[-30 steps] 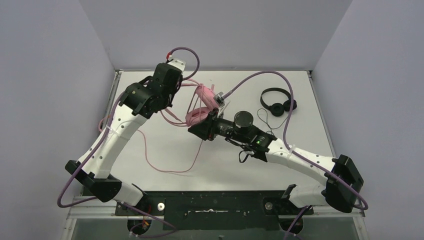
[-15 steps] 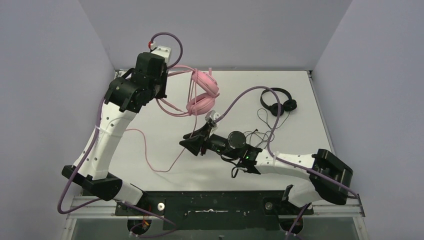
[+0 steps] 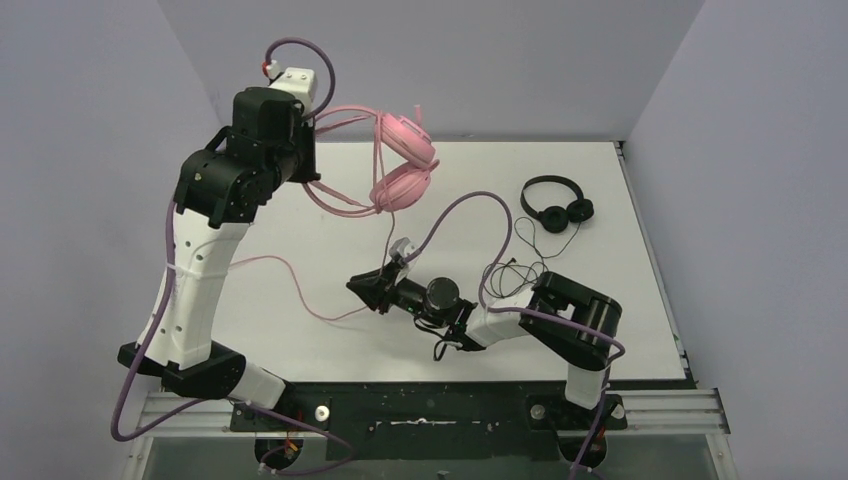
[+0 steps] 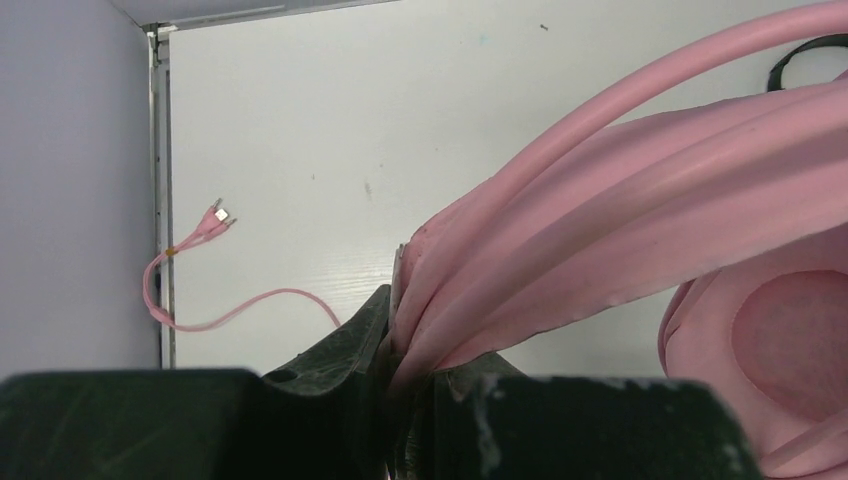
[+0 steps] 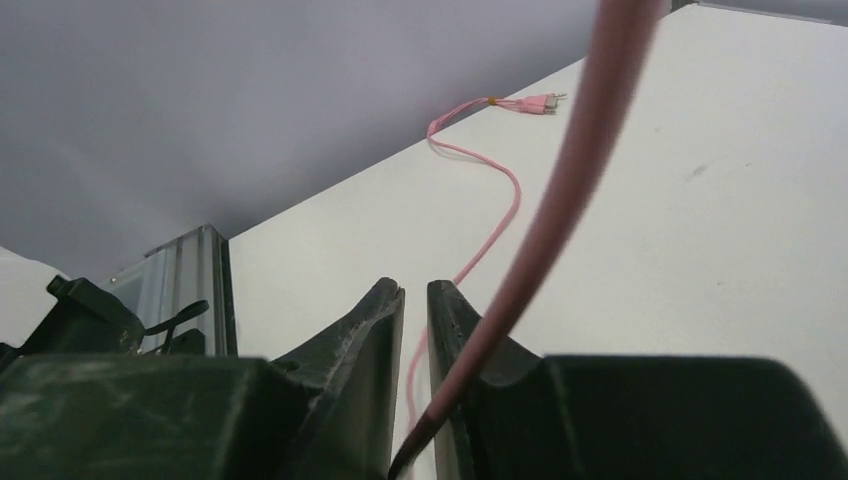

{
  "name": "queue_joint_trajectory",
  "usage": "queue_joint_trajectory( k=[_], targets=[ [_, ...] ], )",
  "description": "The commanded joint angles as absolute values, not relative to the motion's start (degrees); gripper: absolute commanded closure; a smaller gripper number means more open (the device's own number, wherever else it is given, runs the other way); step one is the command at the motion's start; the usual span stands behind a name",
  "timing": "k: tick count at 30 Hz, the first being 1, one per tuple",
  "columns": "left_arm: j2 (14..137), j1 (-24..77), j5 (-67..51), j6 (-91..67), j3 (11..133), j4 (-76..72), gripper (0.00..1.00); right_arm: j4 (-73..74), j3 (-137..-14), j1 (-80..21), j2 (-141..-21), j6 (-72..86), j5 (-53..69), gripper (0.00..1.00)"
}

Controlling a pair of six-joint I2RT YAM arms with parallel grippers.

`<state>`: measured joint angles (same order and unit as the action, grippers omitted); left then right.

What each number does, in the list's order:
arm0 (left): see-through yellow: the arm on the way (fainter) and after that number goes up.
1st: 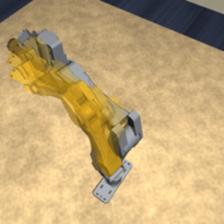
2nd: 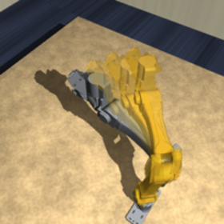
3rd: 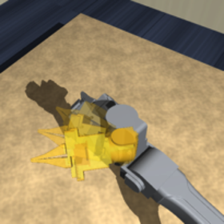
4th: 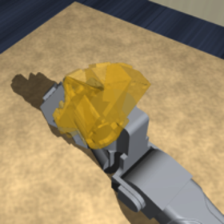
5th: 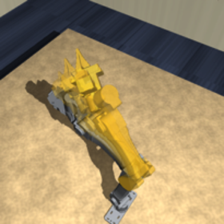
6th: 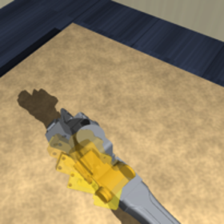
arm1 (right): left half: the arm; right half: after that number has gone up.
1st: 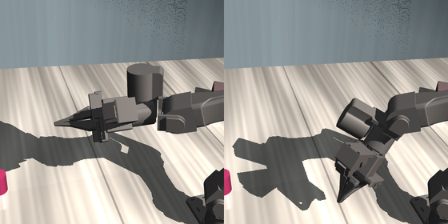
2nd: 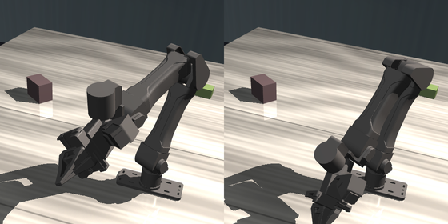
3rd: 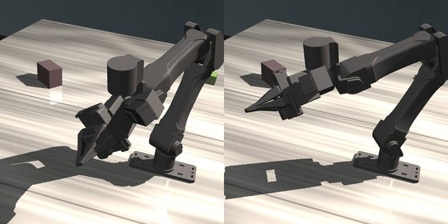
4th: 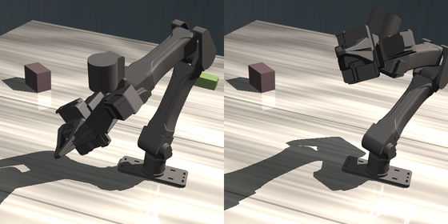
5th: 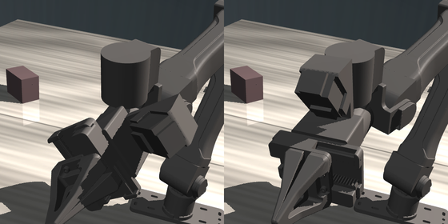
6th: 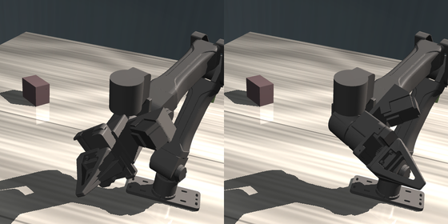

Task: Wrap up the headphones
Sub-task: Wrap the headphones cable around the headphones.

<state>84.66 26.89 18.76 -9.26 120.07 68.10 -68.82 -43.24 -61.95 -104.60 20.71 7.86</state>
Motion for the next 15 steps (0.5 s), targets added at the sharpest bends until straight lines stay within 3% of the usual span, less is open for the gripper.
queue_joint_trajectory(
  k=[1, 7, 15],
  targets=[
    [84.3, 23.7, 11.5, -13.8, 126.2, 62.8, 1.00, -79.7, -40.8, -63.0, -103.2, 18.9, 4.9, 0.86],
    [85.1, 19.1, 6.4, -17.8, 127.1, 61.4, 1.00, -72.2, -39.1, -65.6, -101.5, 17.6, 4.7, 1.00],
    [85.1, 15.9, 1.0, -19.7, 127.7, 59.7, 1.00, -70.7, -34.9, -63.0, -100.0, 20.1, 4.5, 1.00]
  ],
)
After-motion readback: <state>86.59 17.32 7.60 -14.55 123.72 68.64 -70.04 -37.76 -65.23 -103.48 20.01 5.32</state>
